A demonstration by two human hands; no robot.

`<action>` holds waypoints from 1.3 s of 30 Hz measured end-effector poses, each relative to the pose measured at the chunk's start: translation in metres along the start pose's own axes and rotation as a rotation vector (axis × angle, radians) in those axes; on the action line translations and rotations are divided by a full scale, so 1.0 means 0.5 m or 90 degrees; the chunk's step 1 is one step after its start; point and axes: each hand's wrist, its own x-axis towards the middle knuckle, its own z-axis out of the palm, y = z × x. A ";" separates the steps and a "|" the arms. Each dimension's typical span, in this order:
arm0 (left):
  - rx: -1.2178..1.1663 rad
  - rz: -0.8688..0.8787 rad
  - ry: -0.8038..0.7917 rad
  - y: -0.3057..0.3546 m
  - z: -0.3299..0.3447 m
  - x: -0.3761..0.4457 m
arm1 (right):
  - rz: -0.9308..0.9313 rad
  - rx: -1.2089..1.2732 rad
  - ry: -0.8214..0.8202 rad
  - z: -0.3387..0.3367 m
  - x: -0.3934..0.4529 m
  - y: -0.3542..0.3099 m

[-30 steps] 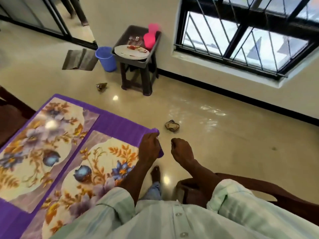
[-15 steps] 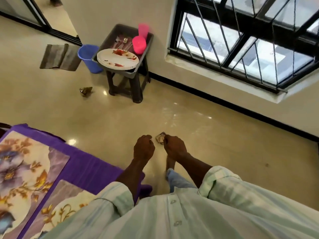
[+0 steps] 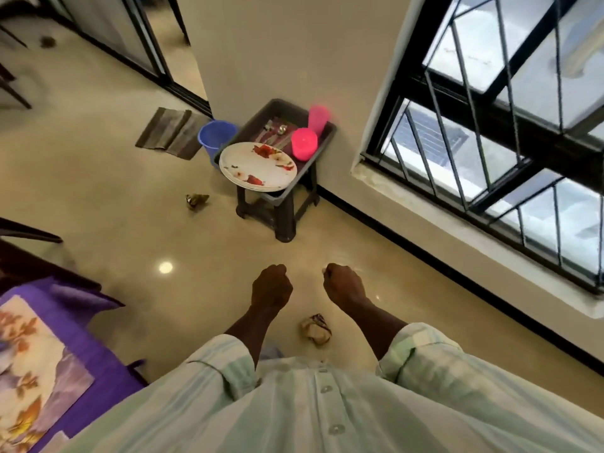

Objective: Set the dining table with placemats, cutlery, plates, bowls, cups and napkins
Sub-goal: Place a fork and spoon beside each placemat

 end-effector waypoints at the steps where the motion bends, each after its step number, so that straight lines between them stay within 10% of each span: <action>1: -0.002 -0.014 0.003 -0.006 -0.012 0.031 | -0.005 0.002 -0.010 -0.001 0.032 -0.015; 19: 0.078 0.048 -0.038 -0.270 -0.355 0.639 | 0.134 0.148 -0.014 -0.012 0.588 -0.421; 39: 0.033 0.109 -0.175 -0.102 -0.435 1.292 | 0.366 0.299 -0.046 -0.053 1.240 -0.411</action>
